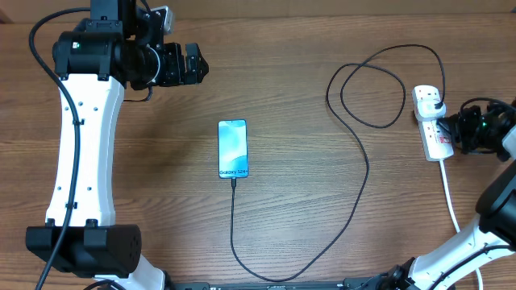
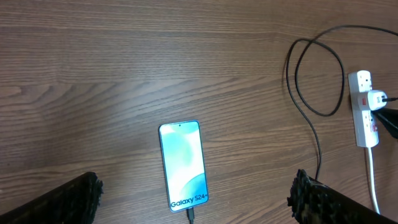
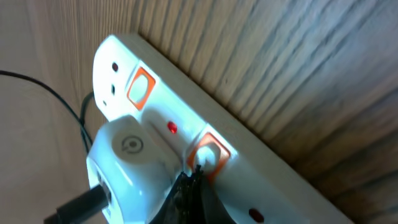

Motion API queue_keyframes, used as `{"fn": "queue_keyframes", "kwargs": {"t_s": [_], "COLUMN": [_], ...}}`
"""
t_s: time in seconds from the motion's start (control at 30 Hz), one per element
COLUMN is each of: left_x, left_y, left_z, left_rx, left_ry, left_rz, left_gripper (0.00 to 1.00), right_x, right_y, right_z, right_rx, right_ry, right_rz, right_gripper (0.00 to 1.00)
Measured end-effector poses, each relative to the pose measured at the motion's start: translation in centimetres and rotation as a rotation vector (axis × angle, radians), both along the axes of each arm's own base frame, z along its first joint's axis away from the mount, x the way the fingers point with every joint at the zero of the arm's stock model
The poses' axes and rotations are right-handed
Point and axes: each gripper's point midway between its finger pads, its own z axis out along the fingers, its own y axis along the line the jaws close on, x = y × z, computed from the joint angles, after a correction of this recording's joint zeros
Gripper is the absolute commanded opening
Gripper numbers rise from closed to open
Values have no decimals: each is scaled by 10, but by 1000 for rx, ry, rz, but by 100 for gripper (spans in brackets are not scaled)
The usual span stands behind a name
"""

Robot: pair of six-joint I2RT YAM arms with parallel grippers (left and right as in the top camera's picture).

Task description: Plug charger to phone and switch on socket

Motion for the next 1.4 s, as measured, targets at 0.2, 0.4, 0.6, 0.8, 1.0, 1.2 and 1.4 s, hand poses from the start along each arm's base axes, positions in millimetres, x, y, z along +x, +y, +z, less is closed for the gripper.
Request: {"fn": "queue_keyframes", "kwargs": {"t_s": [0.2, 0.4, 0.6, 0.8, 1.0, 1.2, 1.4], "left_x": [0, 0, 0, 0, 0, 0, 0], "left_y": [0, 0, 0, 0, 0, 0, 0], "left_z": [0, 0, 0, 0, 0, 0, 0], "left_rx": [0, 0, 0, 0, 0, 0, 0], "left_ry": [0, 0, 0, 1, 1, 0, 0], "left_rz": [0, 0, 0, 0, 0, 0, 0], "left_gripper": [100, 100, 100, 100, 100, 100, 100], "right_x": [-17, -25, -47, -76, -100, -129, -159], "right_y": [-12, -13, 21, 67, 123, 196, 230], "right_z": [29, 119, 182, 229, 265, 277, 273], "right_rx": [7, -116, -209, -307, -391, -423, -455], "right_ry": [-22, -169, -252, -326, -416, -470, -446], "right_rz": [-50, -54, 35, 158, 301, 537, 667], "right_gripper": [4, 4, 4, 4, 4, 9, 100]}}
